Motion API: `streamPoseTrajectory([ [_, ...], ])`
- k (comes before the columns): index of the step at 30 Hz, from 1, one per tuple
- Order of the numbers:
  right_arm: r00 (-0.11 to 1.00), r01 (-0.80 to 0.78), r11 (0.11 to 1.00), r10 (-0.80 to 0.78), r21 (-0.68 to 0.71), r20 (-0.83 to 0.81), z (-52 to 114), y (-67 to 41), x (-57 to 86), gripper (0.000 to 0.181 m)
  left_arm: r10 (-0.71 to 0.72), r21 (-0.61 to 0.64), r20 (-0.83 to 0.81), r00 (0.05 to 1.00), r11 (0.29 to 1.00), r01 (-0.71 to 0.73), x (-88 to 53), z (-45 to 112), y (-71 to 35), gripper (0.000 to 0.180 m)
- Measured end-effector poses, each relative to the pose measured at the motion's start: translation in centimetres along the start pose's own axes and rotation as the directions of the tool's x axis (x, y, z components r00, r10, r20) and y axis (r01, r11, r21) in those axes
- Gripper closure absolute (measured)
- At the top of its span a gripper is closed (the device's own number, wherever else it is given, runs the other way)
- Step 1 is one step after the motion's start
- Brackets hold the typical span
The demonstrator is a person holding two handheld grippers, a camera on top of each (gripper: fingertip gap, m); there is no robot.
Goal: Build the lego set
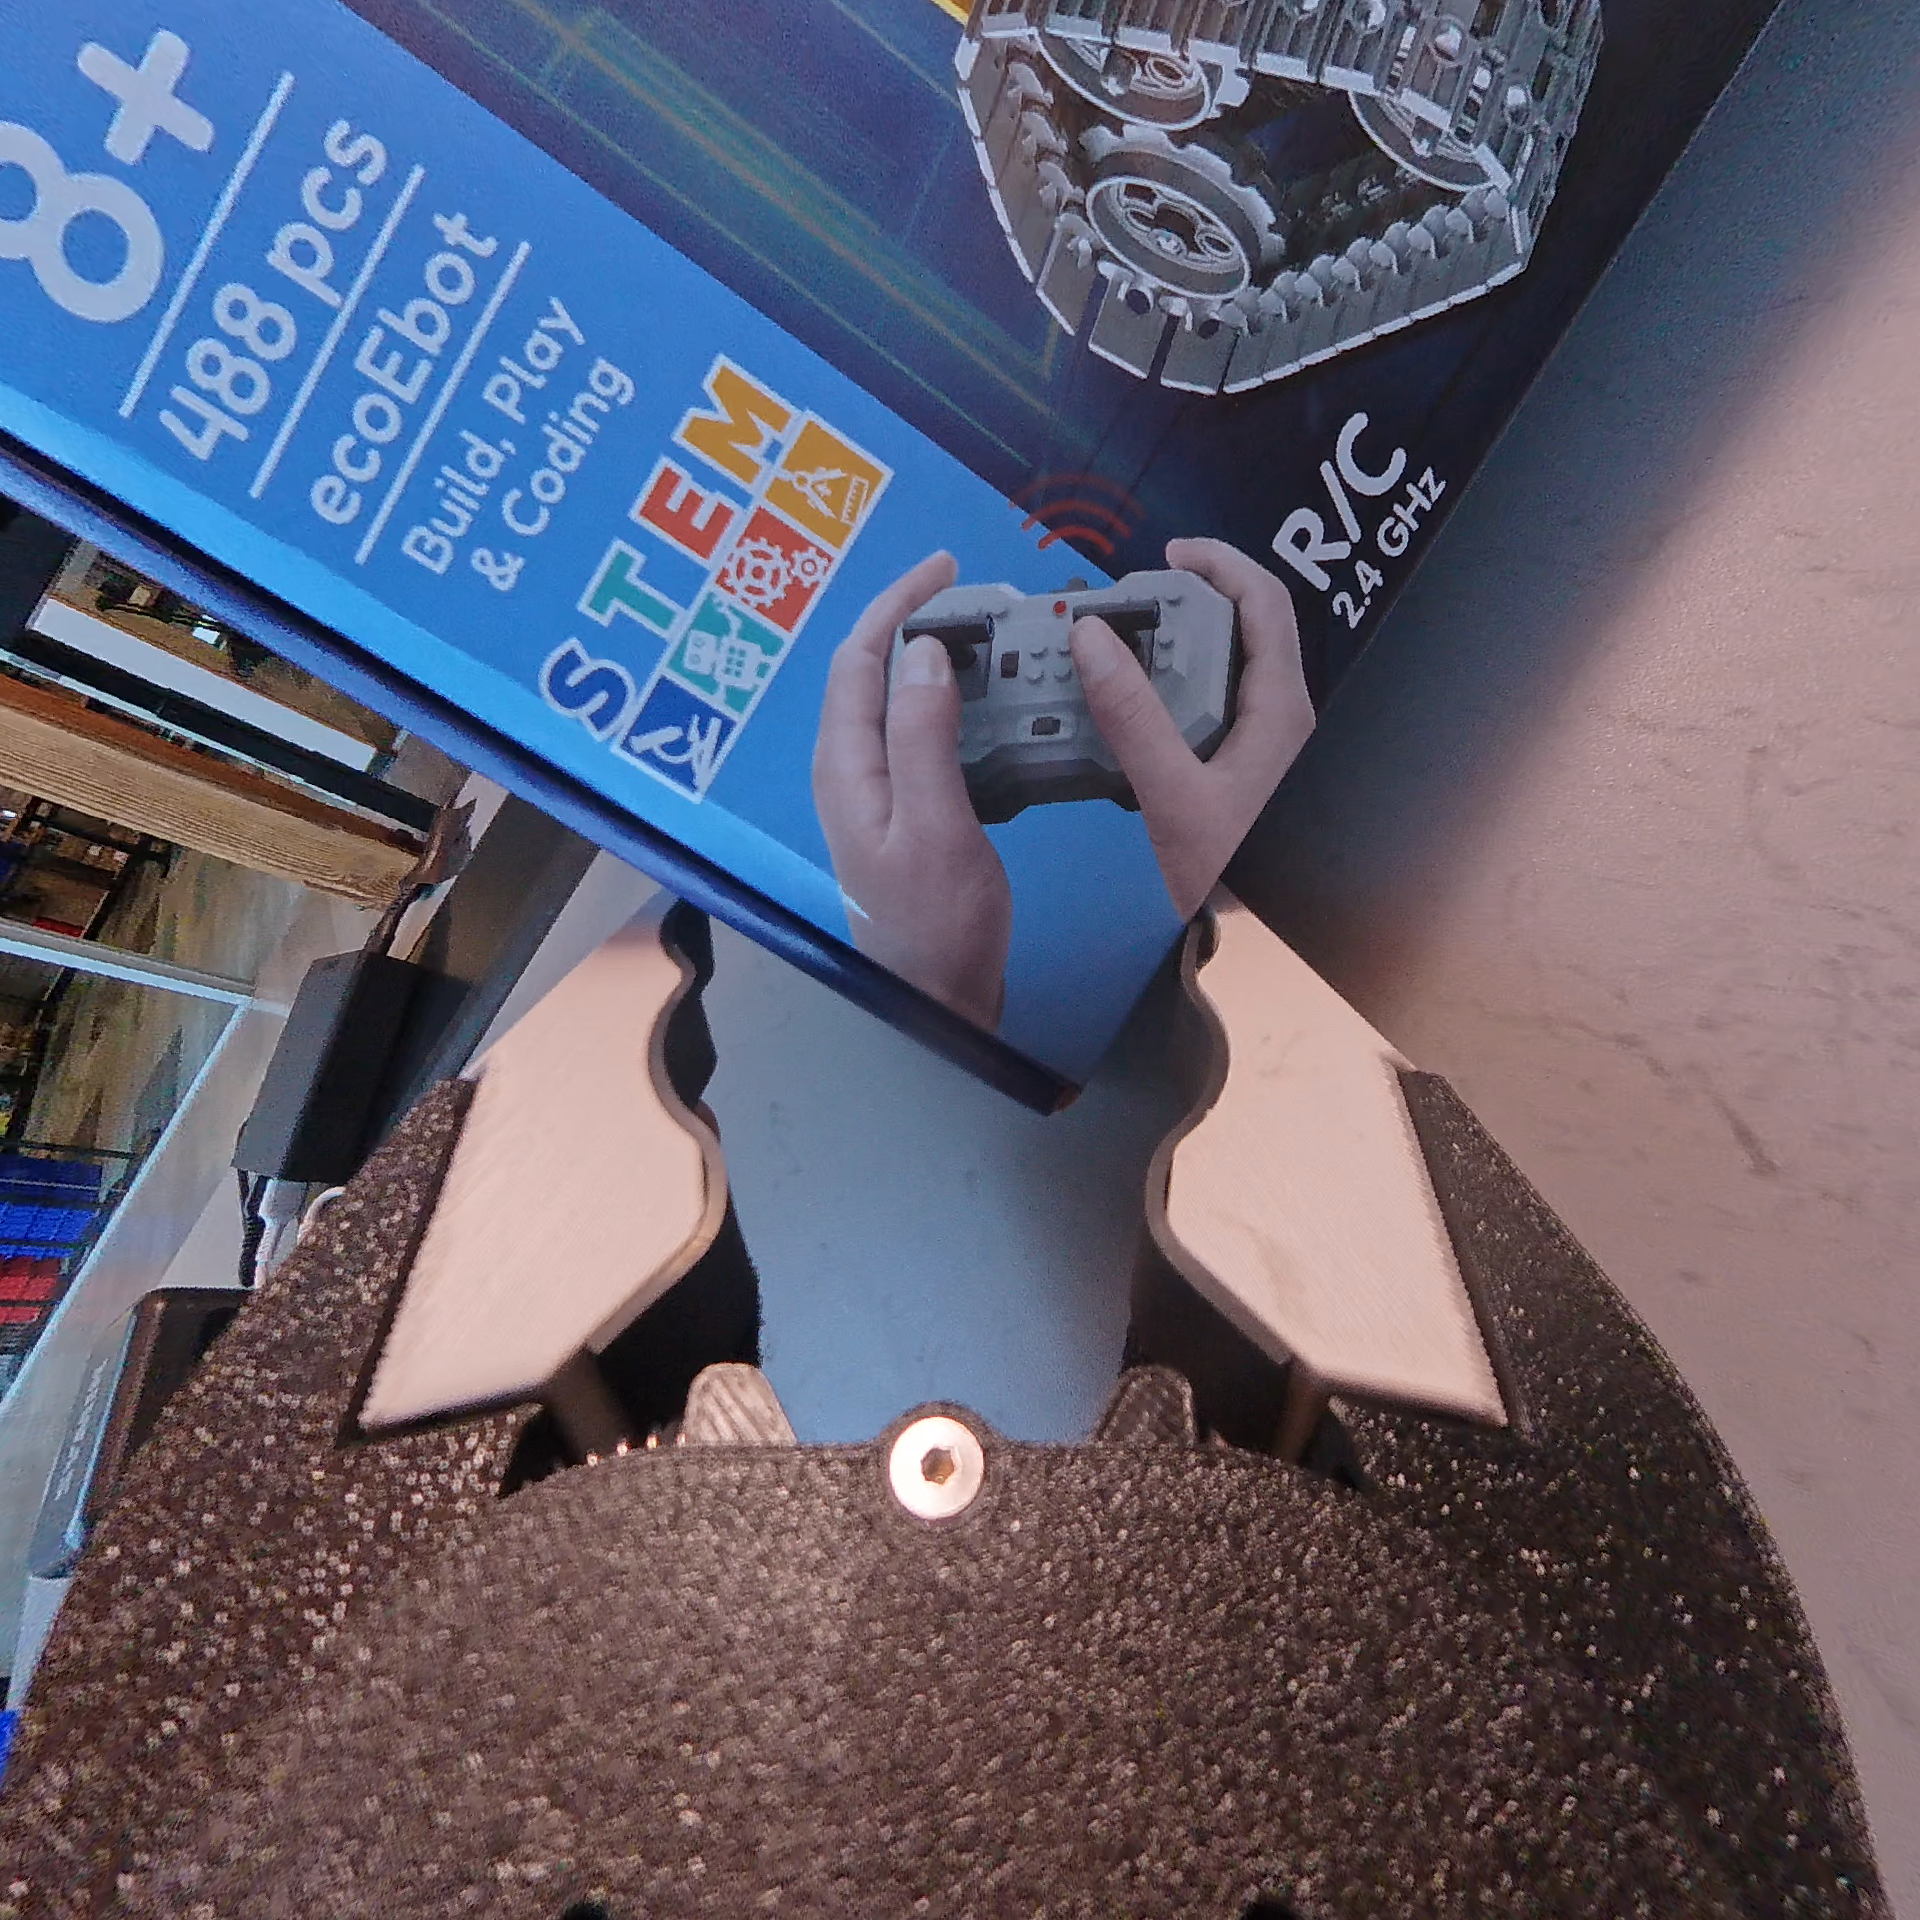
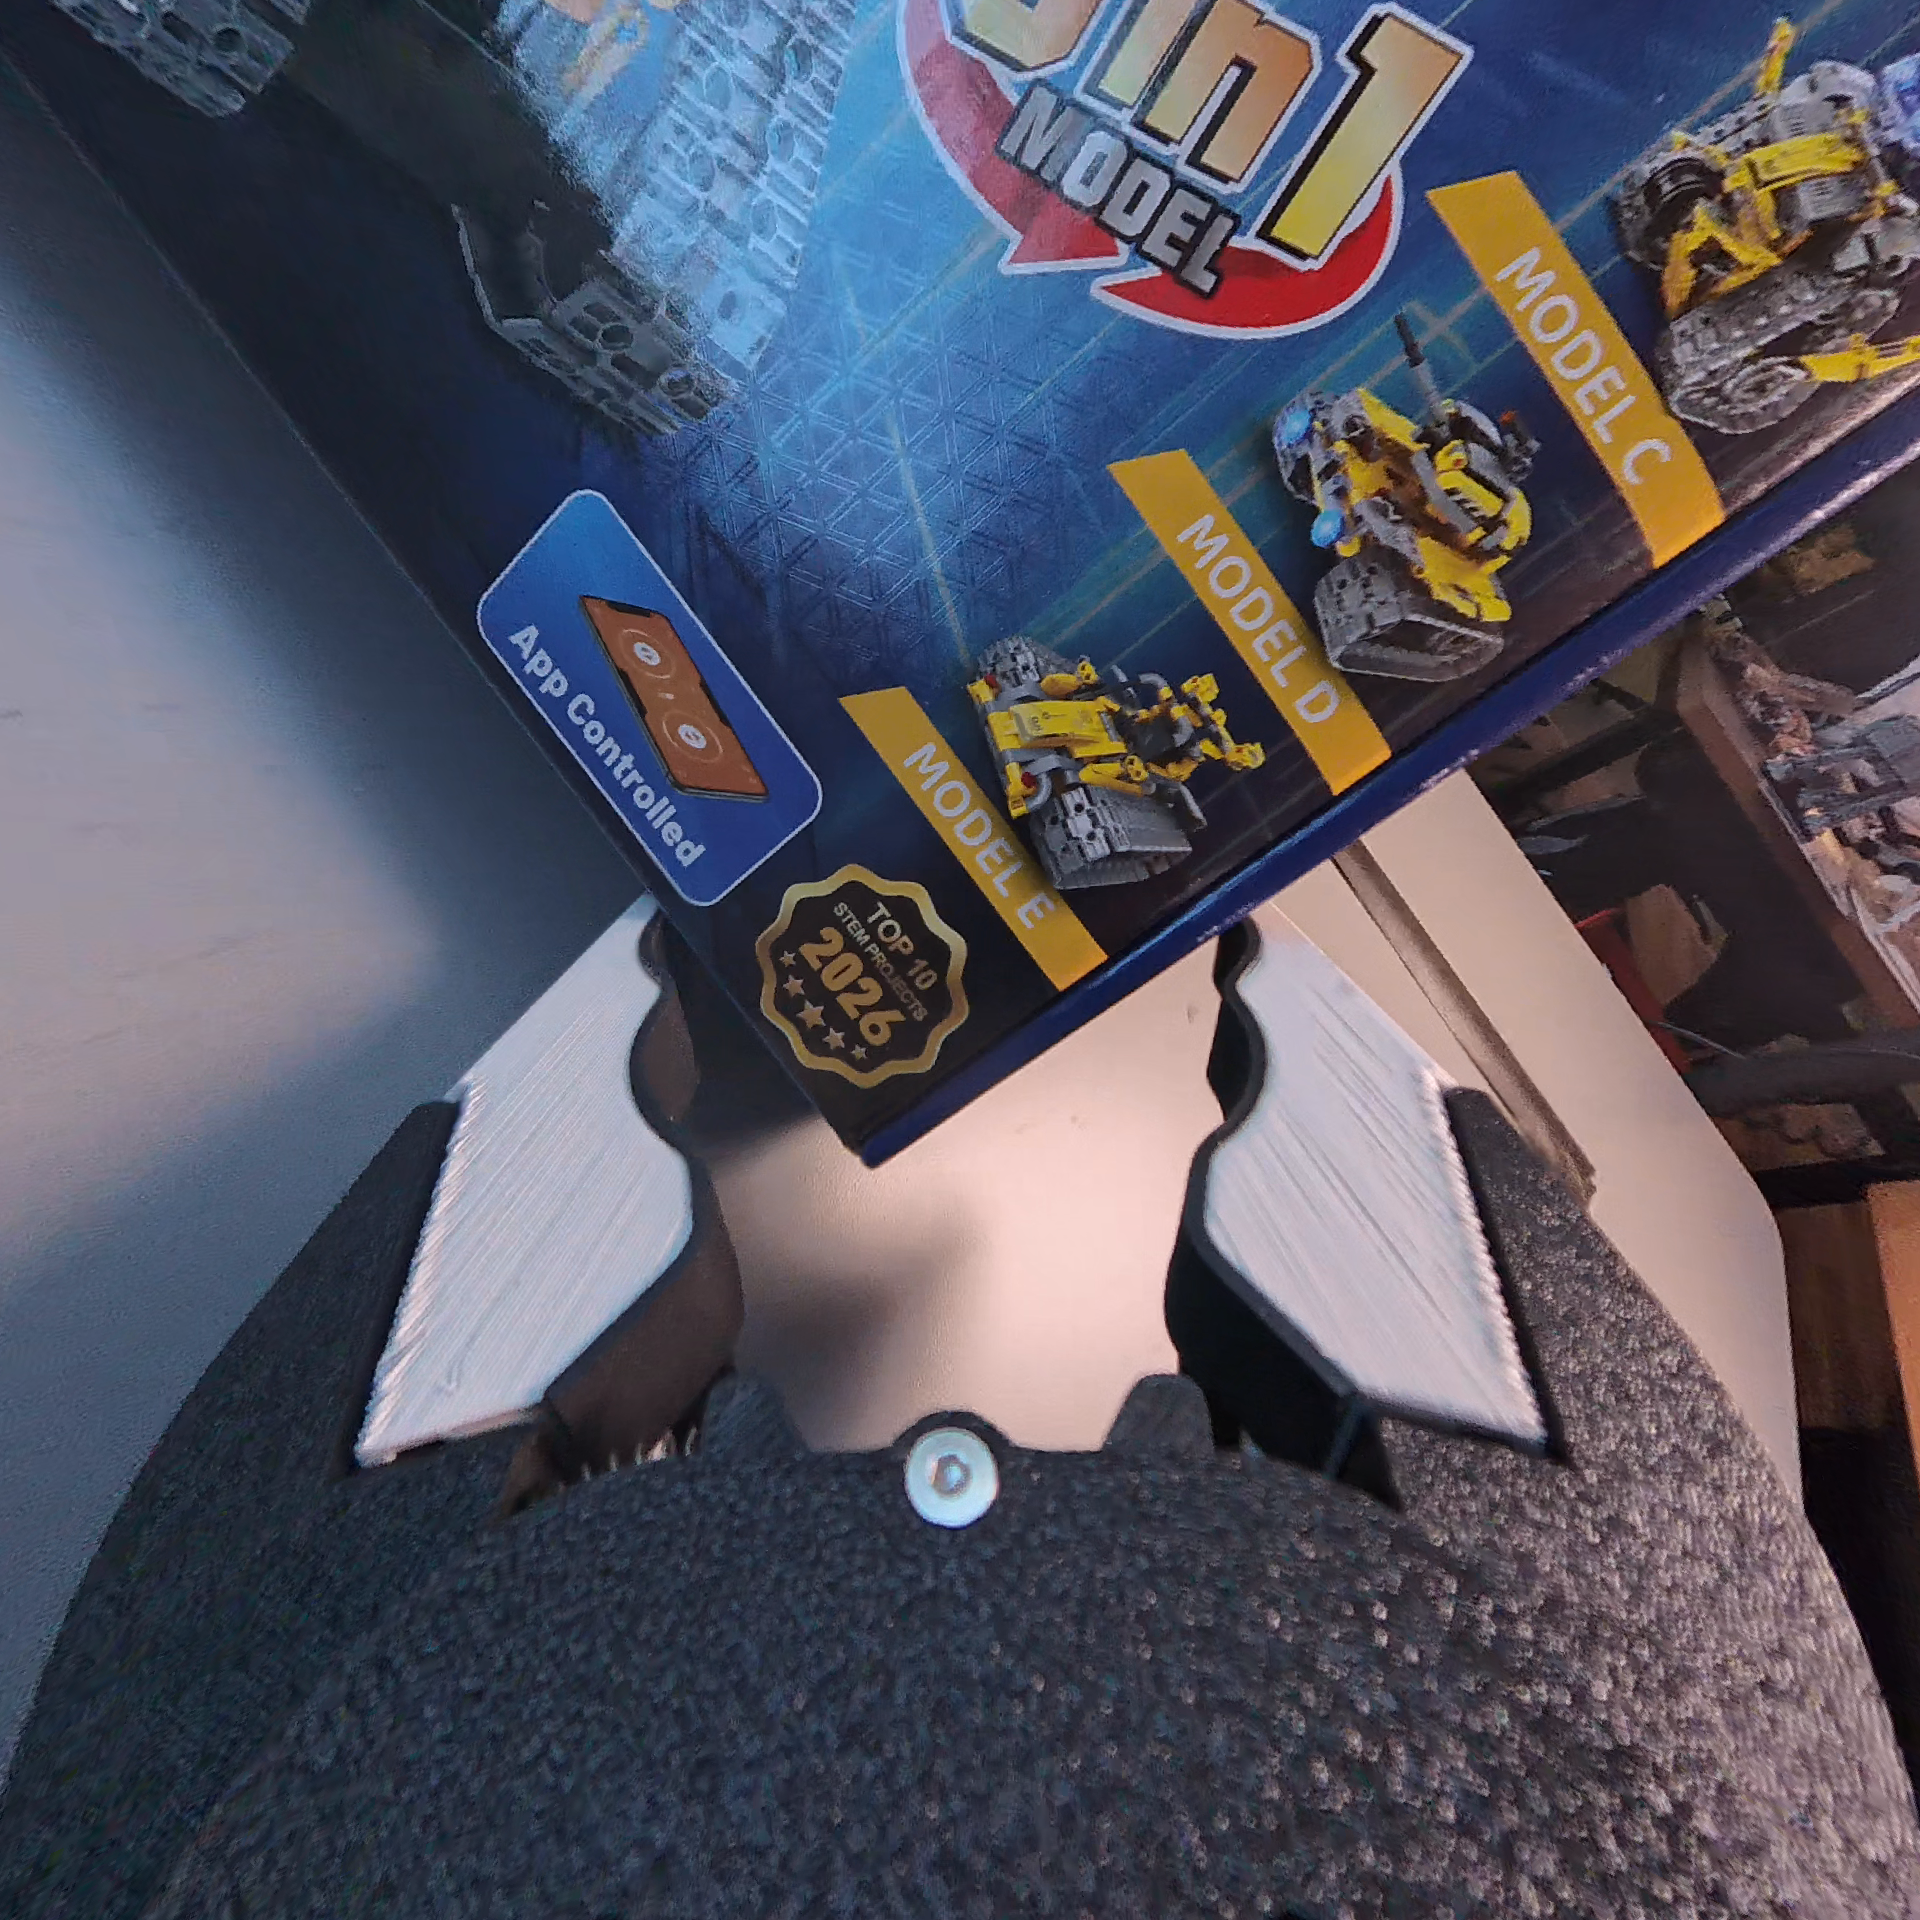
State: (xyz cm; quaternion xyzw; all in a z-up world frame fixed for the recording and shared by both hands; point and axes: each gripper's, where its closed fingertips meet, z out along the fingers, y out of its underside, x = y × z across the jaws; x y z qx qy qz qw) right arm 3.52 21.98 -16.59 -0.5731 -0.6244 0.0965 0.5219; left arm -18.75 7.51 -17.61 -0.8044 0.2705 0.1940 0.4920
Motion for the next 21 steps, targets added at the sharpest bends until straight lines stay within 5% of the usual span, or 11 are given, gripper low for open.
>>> streamPoseTrajectory([
  [21,1.000,-0.020,0.999,0.019,0.043,0.017,-2.9,-0.1,-1.7,0.087,-0.022,0.057,-0.002,1.000,0.998,0.022,1.6,-2.8,-1.7,0.092],
])
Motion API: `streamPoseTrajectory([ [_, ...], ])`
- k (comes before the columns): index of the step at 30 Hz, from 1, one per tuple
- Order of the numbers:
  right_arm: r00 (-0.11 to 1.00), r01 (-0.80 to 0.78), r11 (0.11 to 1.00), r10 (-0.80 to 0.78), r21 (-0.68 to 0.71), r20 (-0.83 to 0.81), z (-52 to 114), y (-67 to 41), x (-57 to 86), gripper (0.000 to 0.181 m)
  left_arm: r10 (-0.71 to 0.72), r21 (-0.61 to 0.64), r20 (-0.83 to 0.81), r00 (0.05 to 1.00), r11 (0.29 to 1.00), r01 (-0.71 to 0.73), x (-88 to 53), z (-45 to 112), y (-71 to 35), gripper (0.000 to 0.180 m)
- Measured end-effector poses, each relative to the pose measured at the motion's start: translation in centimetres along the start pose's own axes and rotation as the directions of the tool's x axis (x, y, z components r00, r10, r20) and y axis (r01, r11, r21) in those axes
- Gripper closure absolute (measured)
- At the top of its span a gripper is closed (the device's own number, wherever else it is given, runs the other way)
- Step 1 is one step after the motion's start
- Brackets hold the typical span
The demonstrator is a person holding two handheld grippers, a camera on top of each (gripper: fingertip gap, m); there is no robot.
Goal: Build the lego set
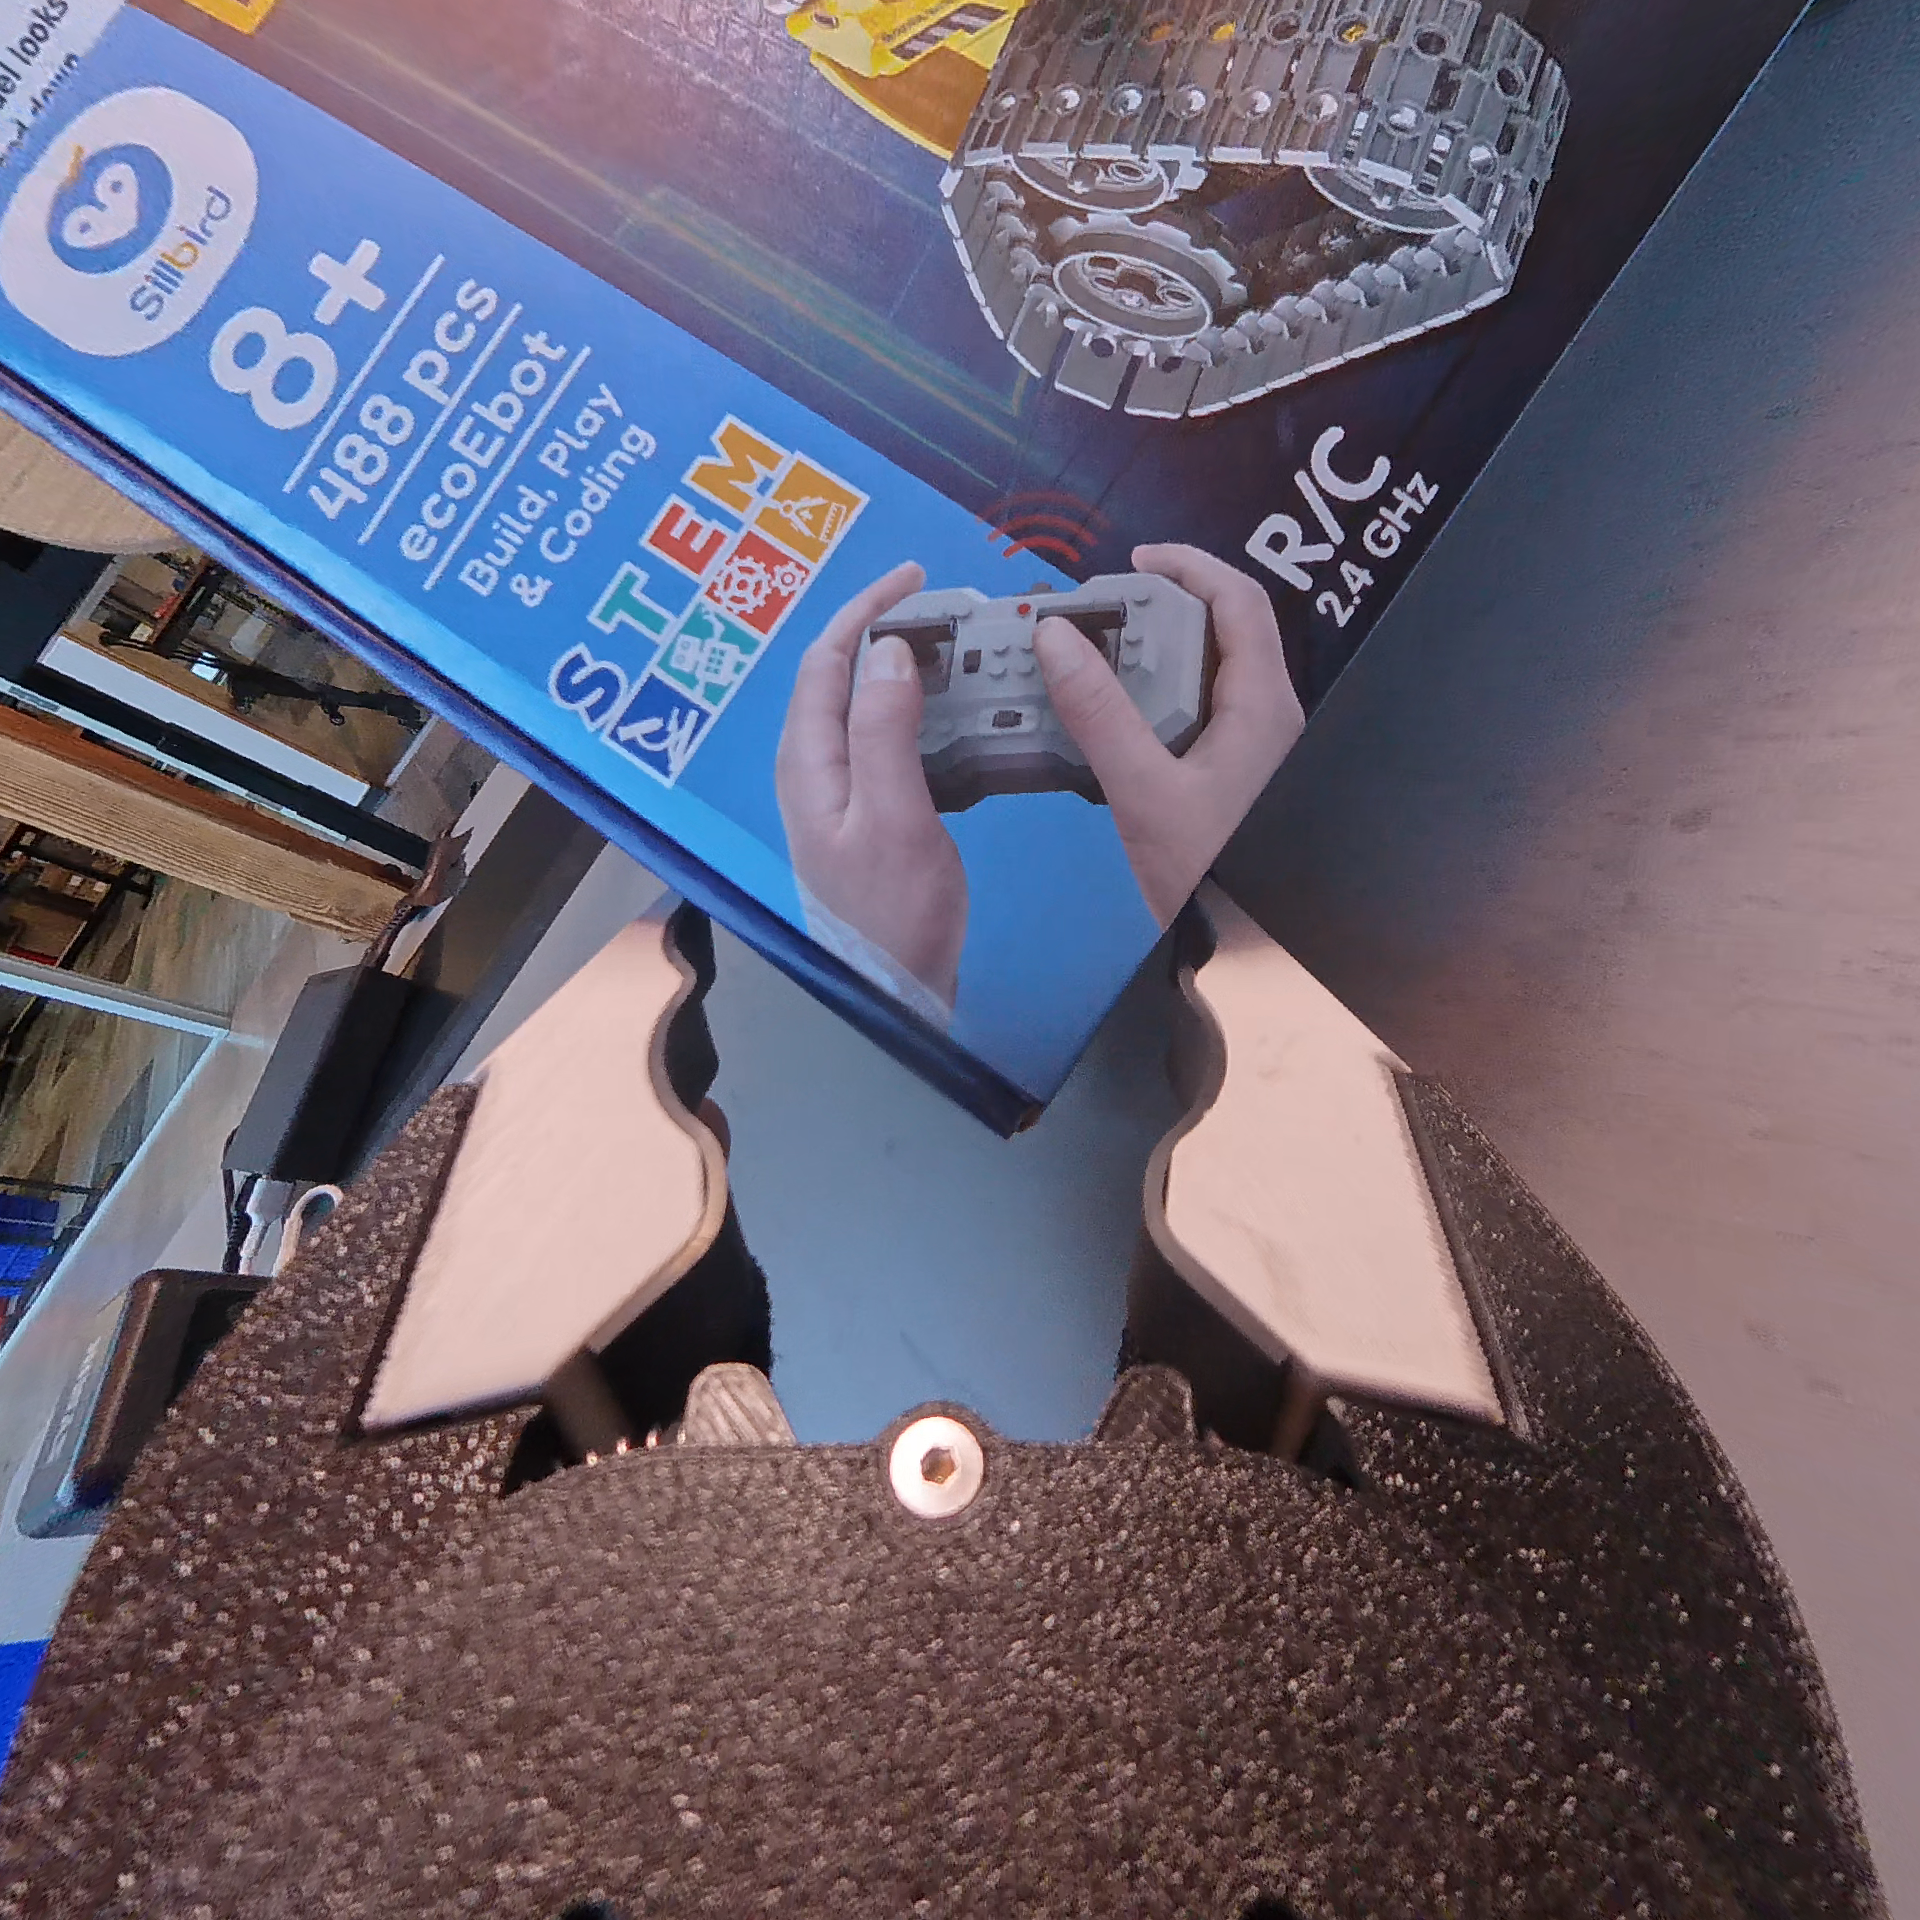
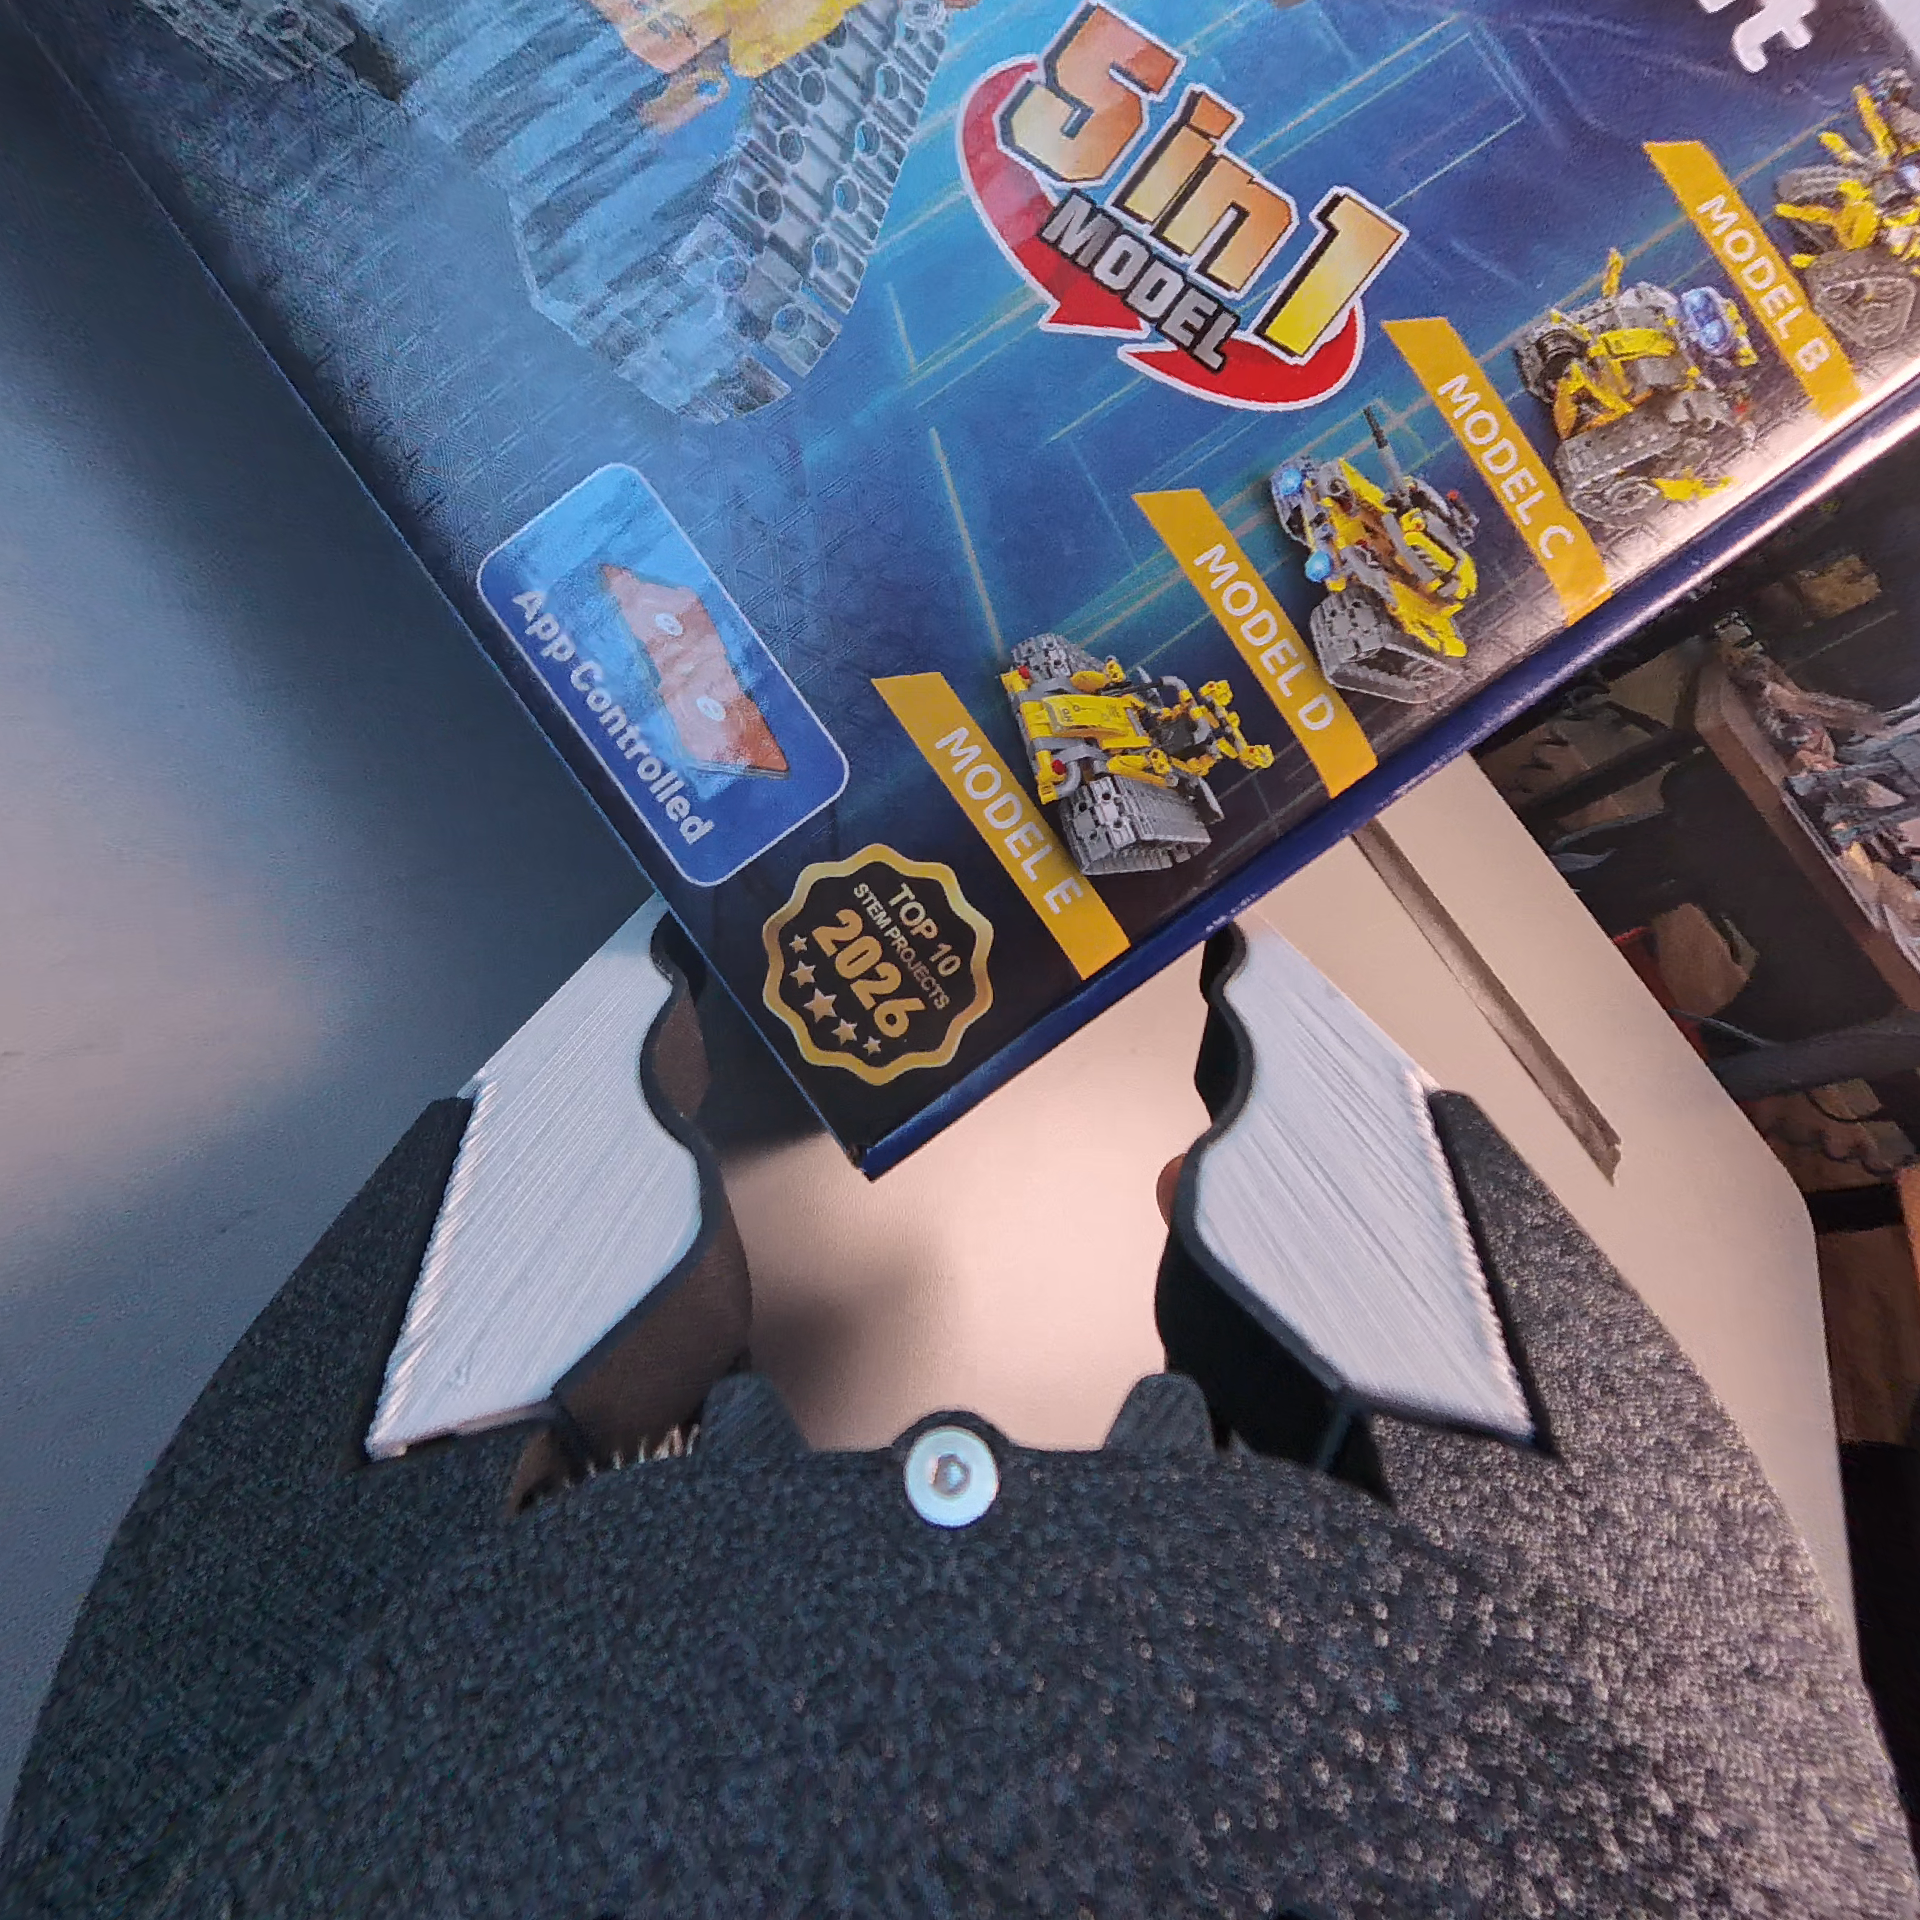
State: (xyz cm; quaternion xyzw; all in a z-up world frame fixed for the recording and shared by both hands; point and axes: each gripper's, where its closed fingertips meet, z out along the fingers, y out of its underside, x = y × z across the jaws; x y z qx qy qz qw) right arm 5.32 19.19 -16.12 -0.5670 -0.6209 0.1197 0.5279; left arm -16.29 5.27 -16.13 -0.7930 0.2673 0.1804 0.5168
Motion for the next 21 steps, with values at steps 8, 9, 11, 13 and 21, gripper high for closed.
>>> streamPoseTrajectory([
  [8,0.999,-0.034,0.999,0.034,0.002,0.010,-2.3,0.3,-0.8,0.087,0.023,0.044,0.007,1.000,0.999,-0.023,1.3,-2.0,-1.7,0.093],
  [9,0.999,-0.039,0.999,0.039,0.003,0.014,-2.8,0.3,-1.1,0.087,0.018,0.046,0.002,1.000,0.999,-0.018,1.6,-2.4,-1.8,0.093],
  [11,0.998,-0.047,0.999,0.047,-0.002,0.031,-3.8,0.2,-1.8,0.087,0.004,0.045,-0.018,1.000,0.999,-0.003,2.4,-3.4,-1.7,0.093],
  [13,0.997,-0.055,0.998,0.055,-0.014,0.056,-4.9,0.1,-2.8,0.088,-0.021,0.043,-0.048,0.999,0.999,0.023,3.4,-4.5,-1.5,0.093],
  [21,0.962,-0.164,0.982,0.179,-0.089,0.205,-9.0,0.5,-6.3,0.087,-0.078,0.014,-0.192,0.978,0.997,0.082,6.1,-8.1,-1.8,0.093],
])
